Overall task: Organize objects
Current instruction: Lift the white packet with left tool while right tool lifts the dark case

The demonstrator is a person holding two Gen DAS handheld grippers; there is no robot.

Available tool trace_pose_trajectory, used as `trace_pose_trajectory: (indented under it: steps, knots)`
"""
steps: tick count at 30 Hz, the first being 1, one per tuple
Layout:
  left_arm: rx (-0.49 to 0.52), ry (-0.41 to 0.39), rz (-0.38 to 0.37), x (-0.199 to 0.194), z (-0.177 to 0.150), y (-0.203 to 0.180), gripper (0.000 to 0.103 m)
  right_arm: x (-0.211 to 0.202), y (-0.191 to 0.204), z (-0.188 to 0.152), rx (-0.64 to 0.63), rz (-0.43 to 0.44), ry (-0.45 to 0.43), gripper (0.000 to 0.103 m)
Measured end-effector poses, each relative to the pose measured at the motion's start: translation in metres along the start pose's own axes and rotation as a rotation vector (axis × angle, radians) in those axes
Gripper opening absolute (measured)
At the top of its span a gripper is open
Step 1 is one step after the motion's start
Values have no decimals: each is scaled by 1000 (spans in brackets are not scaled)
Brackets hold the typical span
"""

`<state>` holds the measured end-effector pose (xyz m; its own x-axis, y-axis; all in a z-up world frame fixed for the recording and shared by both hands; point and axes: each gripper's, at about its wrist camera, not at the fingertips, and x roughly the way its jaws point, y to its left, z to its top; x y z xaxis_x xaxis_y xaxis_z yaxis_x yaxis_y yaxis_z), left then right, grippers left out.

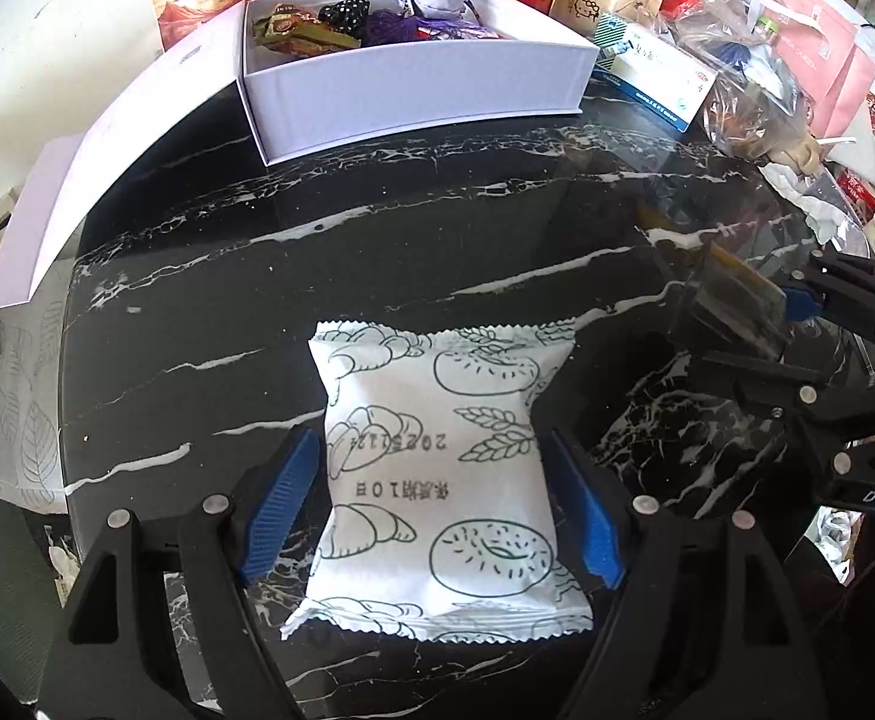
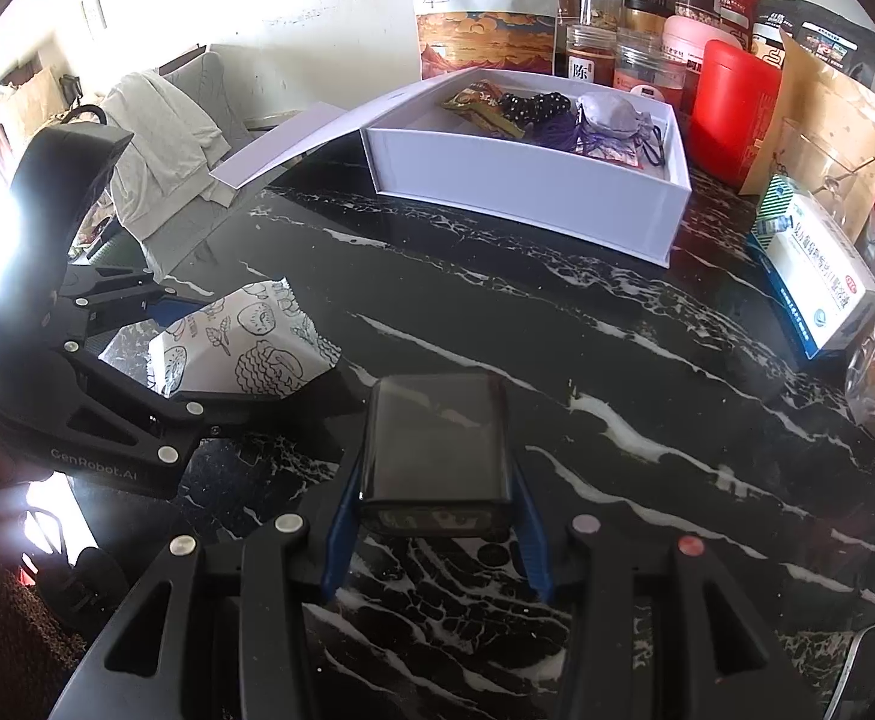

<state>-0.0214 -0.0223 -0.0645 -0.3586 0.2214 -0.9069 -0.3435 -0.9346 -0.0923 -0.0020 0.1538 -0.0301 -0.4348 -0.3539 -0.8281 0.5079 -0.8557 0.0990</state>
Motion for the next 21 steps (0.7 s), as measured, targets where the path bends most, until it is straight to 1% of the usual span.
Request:
trace_pose_trajectory:
  steps: [1,2,3,7,11,21]
  knots:
    - [-1,-5,1,0,0,0,75,1,0,0,1,1,1,46]
    - [-4,-14,1,0,0,0,72,2,0,0,1,0,3,46]
    - [-6,-23,2,-2,1,0,59,2,0,1,1,1,4,46]
    - [-15,-29,-40,-3,4,1,56,4,-1,1,1,5,7,46]
    - [-27,-25,-58,-5,7,4,54,3,-1,2,1,8,2,46]
    - [-4,-63,-57,-23,24,-4,53,-9,-8,10,-2,-7,-32,46]
